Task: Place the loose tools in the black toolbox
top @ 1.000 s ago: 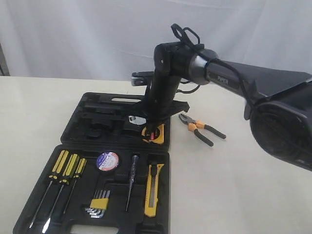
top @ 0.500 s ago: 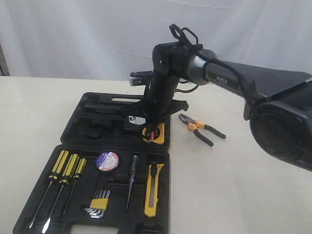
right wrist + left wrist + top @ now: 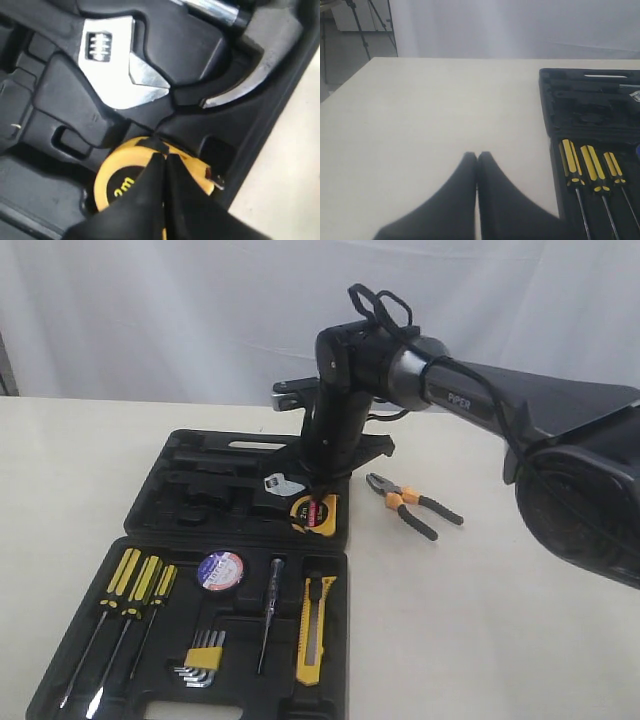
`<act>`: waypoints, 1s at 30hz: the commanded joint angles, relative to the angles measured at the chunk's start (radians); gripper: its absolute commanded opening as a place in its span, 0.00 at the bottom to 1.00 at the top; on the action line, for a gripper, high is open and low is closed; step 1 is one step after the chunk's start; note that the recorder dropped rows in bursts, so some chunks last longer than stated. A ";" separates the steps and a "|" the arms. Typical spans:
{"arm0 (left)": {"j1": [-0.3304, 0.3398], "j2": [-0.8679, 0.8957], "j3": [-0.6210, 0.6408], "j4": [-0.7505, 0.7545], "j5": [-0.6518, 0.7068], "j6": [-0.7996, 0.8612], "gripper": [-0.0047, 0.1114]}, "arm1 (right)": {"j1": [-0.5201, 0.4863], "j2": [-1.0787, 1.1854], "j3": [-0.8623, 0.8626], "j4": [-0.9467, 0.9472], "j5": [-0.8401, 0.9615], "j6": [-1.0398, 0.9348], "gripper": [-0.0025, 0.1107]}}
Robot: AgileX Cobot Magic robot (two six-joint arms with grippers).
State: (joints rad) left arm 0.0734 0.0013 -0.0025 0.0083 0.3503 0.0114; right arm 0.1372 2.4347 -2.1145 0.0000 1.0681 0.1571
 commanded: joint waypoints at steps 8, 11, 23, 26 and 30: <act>-0.005 -0.001 0.003 -0.008 -0.008 -0.004 0.04 | -0.006 0.057 0.009 -0.005 0.007 -0.014 0.02; -0.005 -0.001 0.003 -0.008 -0.008 -0.004 0.04 | -0.006 0.039 0.009 -0.005 -0.006 -0.014 0.02; -0.005 -0.001 0.003 -0.008 -0.008 -0.004 0.04 | -0.006 -0.054 0.009 -0.084 -0.018 -0.031 0.02; -0.005 -0.001 0.003 -0.008 -0.008 -0.004 0.04 | -0.006 -0.042 0.009 -0.084 -0.017 -0.031 0.02; -0.005 -0.001 0.003 -0.008 -0.008 -0.004 0.04 | -0.006 0.004 0.009 -0.082 0.016 -0.031 0.02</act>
State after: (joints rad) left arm 0.0734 0.0013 -0.0025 0.0083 0.3503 0.0114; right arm 0.1372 2.4097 -2.1078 -0.0714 1.0546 0.1338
